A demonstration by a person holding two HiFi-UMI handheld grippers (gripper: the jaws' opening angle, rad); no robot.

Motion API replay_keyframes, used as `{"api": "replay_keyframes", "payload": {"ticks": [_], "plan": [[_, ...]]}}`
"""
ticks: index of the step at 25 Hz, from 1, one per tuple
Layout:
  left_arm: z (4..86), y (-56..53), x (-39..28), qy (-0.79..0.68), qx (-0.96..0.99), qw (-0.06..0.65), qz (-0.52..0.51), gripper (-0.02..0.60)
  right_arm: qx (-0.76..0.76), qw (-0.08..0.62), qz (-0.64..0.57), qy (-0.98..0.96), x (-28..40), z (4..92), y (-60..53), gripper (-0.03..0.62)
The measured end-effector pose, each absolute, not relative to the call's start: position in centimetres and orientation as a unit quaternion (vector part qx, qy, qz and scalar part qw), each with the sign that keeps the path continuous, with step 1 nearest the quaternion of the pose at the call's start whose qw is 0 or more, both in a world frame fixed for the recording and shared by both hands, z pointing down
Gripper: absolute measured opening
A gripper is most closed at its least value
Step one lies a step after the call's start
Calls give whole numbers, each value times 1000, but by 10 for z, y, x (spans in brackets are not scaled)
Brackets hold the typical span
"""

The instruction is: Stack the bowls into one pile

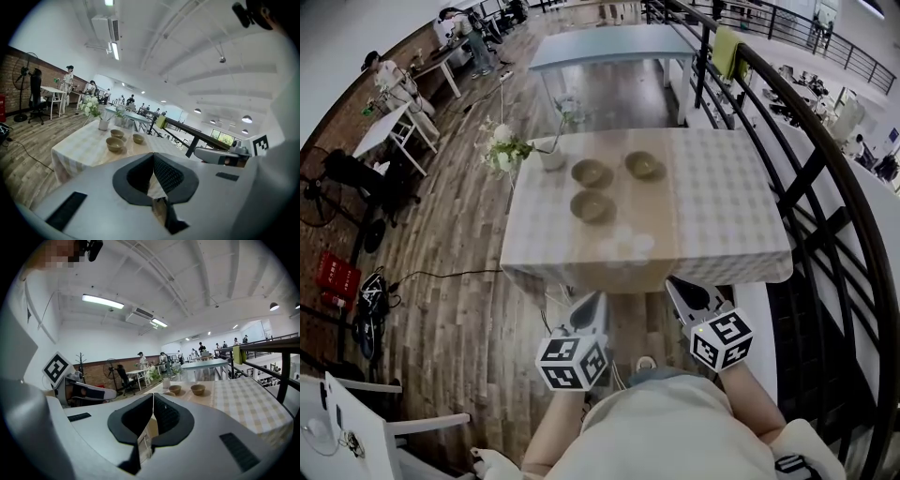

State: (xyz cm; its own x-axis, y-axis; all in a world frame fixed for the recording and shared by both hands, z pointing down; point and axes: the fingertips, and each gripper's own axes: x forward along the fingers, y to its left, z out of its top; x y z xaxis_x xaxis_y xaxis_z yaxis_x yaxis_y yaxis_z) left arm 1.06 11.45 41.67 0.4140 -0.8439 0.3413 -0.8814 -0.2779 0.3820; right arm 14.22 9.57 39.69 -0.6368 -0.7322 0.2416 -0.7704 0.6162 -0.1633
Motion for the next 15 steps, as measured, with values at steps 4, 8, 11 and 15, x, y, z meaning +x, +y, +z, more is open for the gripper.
{"api": "replay_keyframes", "payload": {"ticks": [4, 8, 11, 15], "plan": [[415, 95, 21, -548, 792, 268, 33, 3, 413, 83, 128, -898, 153, 397, 75, 2], [425, 84, 27, -556, 784, 273, 32, 3, 405, 90, 127, -901, 157, 409, 57, 2], [437, 81, 22, -563, 777, 280, 41, 3, 400, 96, 131, -902, 153, 420, 49, 2], [445, 75, 13, -575, 764, 287, 46, 3, 391, 105, 140, -903, 145, 431, 38, 2]]}}
